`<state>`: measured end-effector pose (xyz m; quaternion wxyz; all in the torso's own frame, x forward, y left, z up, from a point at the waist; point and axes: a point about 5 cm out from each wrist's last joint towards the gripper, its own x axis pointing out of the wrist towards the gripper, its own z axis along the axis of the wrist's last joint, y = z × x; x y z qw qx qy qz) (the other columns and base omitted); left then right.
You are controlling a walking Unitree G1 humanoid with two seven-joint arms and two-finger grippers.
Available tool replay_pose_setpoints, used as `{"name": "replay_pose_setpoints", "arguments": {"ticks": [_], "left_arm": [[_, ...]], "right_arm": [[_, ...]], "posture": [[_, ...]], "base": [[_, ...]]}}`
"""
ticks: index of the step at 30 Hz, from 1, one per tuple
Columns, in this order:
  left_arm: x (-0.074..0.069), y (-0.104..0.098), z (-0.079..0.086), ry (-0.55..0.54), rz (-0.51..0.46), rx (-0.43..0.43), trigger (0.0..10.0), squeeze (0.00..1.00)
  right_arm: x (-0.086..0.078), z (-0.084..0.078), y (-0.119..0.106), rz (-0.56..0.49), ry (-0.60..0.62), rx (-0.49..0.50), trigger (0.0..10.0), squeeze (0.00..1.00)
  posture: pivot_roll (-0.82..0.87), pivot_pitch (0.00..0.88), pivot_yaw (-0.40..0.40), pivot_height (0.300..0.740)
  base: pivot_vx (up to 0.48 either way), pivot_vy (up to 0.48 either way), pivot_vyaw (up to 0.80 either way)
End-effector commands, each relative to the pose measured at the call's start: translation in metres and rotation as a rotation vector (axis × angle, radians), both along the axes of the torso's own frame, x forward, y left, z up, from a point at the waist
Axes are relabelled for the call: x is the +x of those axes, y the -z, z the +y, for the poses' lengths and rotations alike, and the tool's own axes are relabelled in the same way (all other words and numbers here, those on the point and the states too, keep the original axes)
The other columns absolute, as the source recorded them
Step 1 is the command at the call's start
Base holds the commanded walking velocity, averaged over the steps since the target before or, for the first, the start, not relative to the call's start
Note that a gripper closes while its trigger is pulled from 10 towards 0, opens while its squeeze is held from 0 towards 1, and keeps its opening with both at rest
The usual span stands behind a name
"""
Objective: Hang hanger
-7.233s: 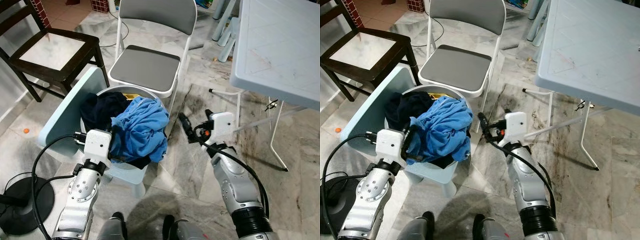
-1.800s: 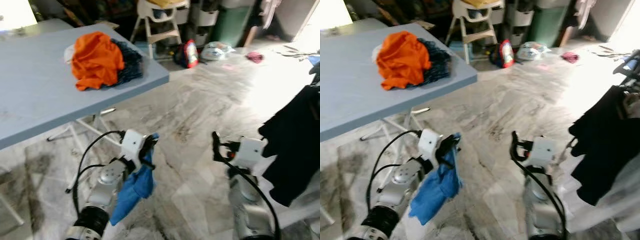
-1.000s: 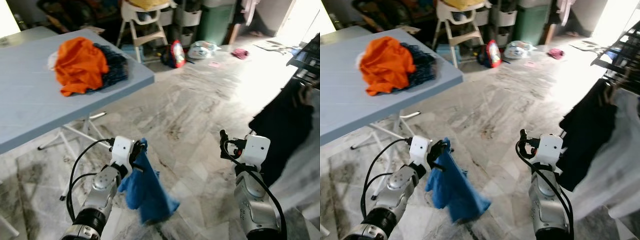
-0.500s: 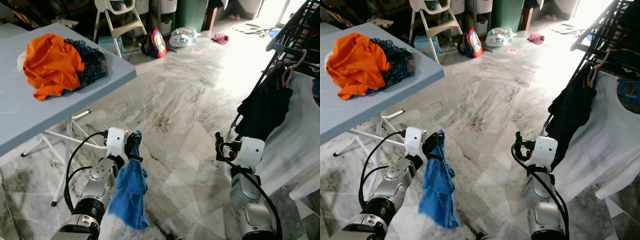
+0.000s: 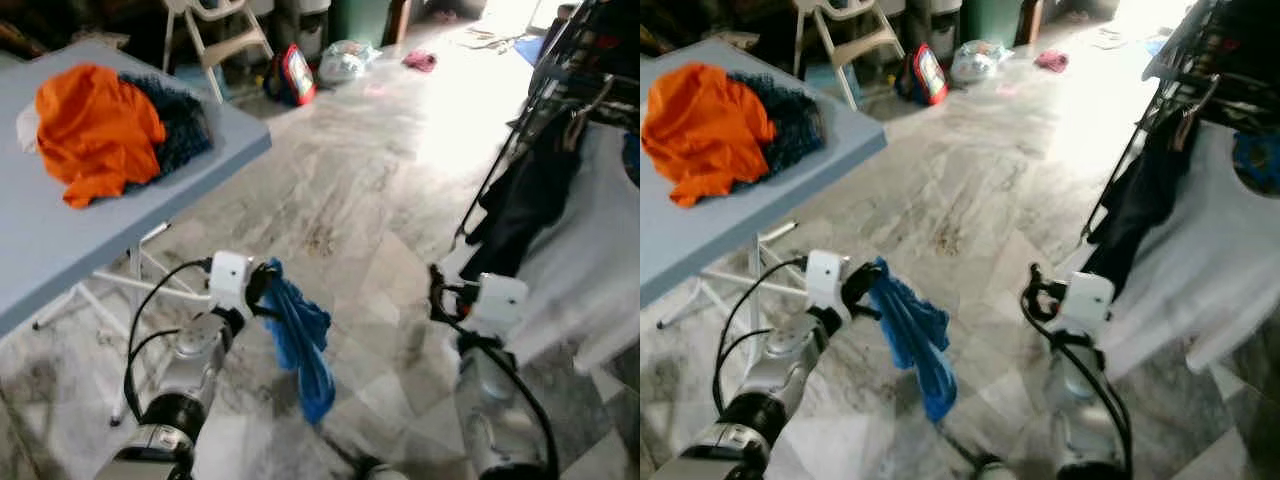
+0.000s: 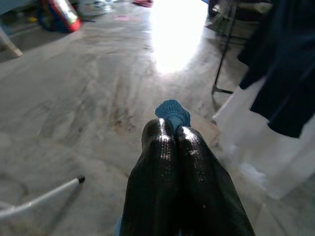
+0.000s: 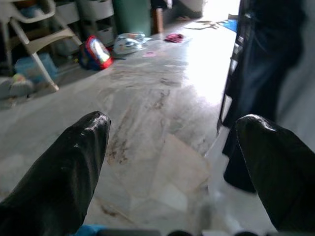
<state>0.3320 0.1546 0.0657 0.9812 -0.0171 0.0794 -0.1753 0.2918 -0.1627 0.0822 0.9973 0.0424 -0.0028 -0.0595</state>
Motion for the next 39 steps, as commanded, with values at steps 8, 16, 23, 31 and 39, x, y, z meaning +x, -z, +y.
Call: {"name": "replay_pose_setpoints", "arguments": {"ticks": [8,16,23,31,39], "left_arm": [[0.003,-0.005,-0.016,0.060,-0.014,0.002,10.0,0.00],[0.003,-0.005,-0.020,0.089,-0.019,0.013,10.0,0.00],[0.001,-0.006,-0.024,0.103,-0.032,0.011,10.0,0.00],[-0.002,-0.004,-0.029,0.115,-0.039,0.002,10.0,0.00],[-0.002,-0.003,-0.019,0.052,-0.049,0.013,10.0,0.00]], "right_arm": [[-0.003,-0.015,-0.003,-0.008,0.049,-0.010,10.0,0.00],[-0.006,-0.014,-0.002,-0.009,0.063,-0.009,10.0,0.00],[-0.004,-0.014,-0.003,-0.009,0.063,-0.012,10.0,0.00],[-0.006,-0.011,-0.003,-0.007,0.052,-0.019,10.0,0.00],[-0.009,-0.009,0.001,0.004,0.053,-0.013,10.0,0.00]], "posture": [[-0.02,0.198,0.065,0.740],[-0.02,0.197,0.071,0.740],[-0.02,0.196,0.067,0.740],[-0.02,0.215,0.069,0.740],[-0.02,0.218,0.077,0.740]], "base": [[0.000,0.378,-0.80],[0.000,0.278,-0.80],[0.000,0.000,-0.27],[0.000,0.000,0.00],[0.000,0.000,0.00]]}}
